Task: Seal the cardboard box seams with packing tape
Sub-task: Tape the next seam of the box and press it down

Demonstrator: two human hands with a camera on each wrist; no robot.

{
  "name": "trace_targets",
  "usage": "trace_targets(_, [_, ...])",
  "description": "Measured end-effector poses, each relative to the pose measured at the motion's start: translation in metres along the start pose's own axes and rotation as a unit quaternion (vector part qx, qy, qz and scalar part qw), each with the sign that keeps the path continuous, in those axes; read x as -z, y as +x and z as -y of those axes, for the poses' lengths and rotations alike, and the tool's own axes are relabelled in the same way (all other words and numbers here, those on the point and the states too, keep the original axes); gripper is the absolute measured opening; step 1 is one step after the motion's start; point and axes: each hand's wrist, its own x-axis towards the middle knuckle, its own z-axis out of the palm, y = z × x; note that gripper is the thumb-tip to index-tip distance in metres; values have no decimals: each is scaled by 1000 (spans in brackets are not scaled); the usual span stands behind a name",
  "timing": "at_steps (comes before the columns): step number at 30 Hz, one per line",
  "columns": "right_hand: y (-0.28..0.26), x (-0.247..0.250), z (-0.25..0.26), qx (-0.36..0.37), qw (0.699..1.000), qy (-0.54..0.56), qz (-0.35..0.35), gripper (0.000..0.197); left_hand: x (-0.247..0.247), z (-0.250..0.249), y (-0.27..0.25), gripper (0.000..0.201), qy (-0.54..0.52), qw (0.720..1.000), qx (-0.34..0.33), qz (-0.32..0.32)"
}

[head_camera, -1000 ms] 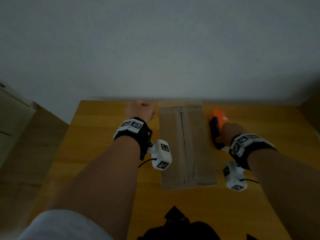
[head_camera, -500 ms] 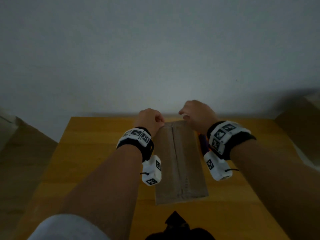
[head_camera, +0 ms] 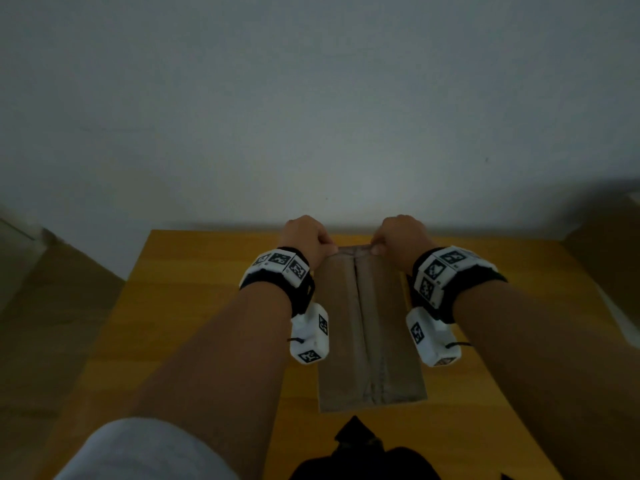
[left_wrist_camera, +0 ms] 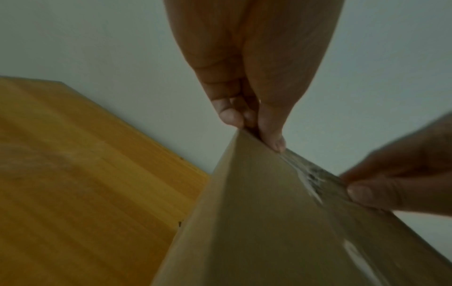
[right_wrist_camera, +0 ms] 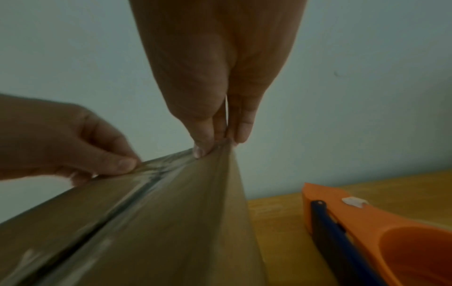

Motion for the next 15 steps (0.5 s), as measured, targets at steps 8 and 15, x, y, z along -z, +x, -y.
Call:
trace_targets(8, [-8, -3, -15, -102, 989, 103, -39, 23, 0, 14, -5, 19, -87, 989, 106, -46])
trace_targets(15, [-11, -11, -17, -184, 968, 158, -61, 37, 1, 5, -6, 26, -28, 987, 146, -65])
